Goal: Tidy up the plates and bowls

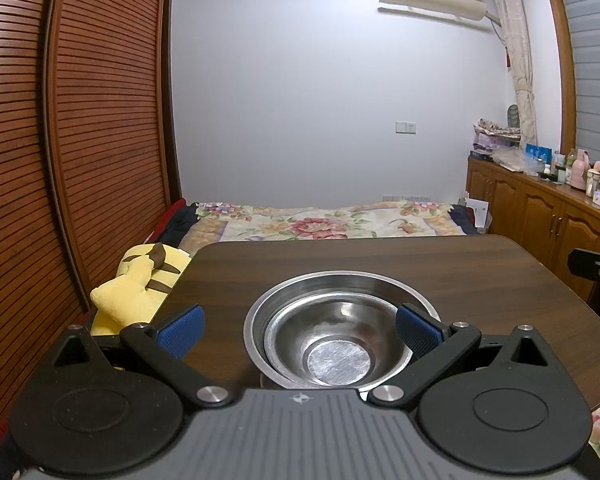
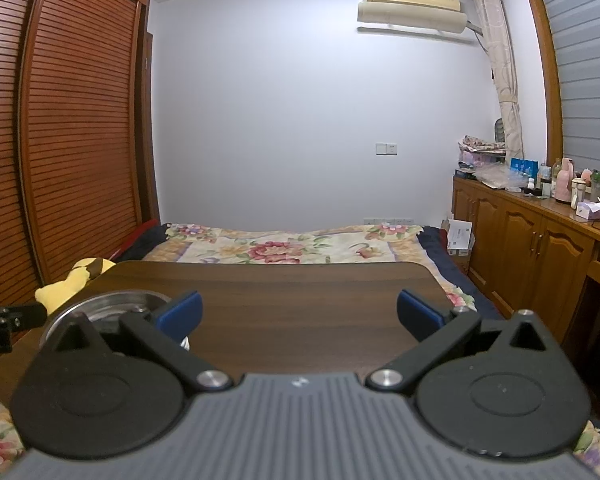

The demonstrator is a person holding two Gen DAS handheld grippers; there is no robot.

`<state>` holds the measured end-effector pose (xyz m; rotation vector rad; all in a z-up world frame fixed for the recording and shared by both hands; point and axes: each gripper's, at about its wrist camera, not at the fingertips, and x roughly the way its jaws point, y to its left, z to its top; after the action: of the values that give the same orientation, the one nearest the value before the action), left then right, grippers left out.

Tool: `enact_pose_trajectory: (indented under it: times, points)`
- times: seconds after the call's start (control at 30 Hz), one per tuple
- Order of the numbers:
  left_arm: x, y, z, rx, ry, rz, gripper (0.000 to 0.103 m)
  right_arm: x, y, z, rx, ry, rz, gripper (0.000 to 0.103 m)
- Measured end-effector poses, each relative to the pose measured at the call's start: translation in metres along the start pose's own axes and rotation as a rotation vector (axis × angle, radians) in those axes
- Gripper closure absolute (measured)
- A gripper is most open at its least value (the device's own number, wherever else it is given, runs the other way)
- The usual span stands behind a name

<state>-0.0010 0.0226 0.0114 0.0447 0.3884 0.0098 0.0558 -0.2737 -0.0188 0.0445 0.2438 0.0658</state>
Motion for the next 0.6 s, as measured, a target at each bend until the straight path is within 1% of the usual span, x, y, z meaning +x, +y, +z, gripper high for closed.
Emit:
enact_pose_trajectory:
  times: [0.6]
  points:
    - [0.0004,0.0026,-0.0046,0.004,0.004,0.000,0.000,-0.0004,0.0005,0.0005,0.004,0.005,0.003,0.000]
